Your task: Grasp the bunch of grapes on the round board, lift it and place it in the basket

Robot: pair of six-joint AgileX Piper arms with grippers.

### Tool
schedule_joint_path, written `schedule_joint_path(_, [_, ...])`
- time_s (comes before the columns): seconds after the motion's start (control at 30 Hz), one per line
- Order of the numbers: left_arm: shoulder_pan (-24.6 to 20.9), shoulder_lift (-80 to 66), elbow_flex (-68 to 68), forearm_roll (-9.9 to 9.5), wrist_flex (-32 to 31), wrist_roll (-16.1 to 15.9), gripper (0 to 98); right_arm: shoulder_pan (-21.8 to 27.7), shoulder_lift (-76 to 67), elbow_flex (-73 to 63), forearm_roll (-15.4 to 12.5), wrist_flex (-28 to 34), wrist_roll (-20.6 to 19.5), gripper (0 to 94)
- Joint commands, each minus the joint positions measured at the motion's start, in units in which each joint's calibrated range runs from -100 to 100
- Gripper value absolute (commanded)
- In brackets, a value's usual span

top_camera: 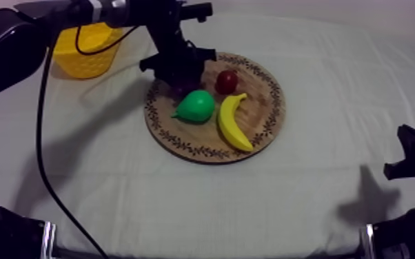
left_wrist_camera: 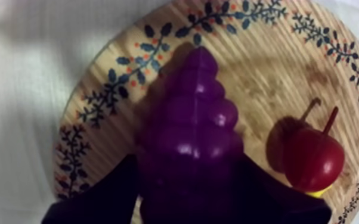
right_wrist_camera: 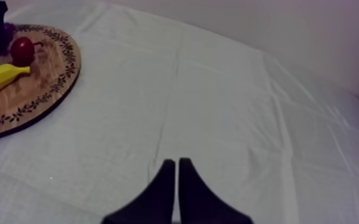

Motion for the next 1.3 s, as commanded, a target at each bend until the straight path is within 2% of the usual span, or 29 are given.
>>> schedule_joint_path(0.0, [-0.06,0.16,0.08,0.03,0.01,0.04,48.5,0.00,0.02,-0.01,-0.01,0.01,0.02,0.3])
schedule_joint_path(0.17, [-0.15,0.49,0.03,0.19,0.16,-0.06,43.9,0.00,0.02,-0.01,-0.01,0.01,0.02,0.3])
schedule_joint_path(0.53, [0.58,-2.52,1.69,0.01,-2.46,-1.55,41.7,0.00,0.02,-0.01,-0.01,0.01,0.02,0.3])
schedule_joint_path(0.8, [0.44,-15.73,13.27,-0.18,-6.19,-2.04,41.5,0.00,0.02,-0.01,-0.01,0.01,0.02,0.3])
schedule_joint_path(1.07, [-0.33,-33.04,23.93,-1.12,-6.17,-1.79,41.9,0.00,0.02,-0.01,-0.01,0.01,0.02,0.3])
schedule_joint_path(1.27, [-2.95,-43.26,30.50,-1.26,-5.32,-2.24,42.0,0.00,0.02,-0.01,-0.01,0.01,0.02,0.3])
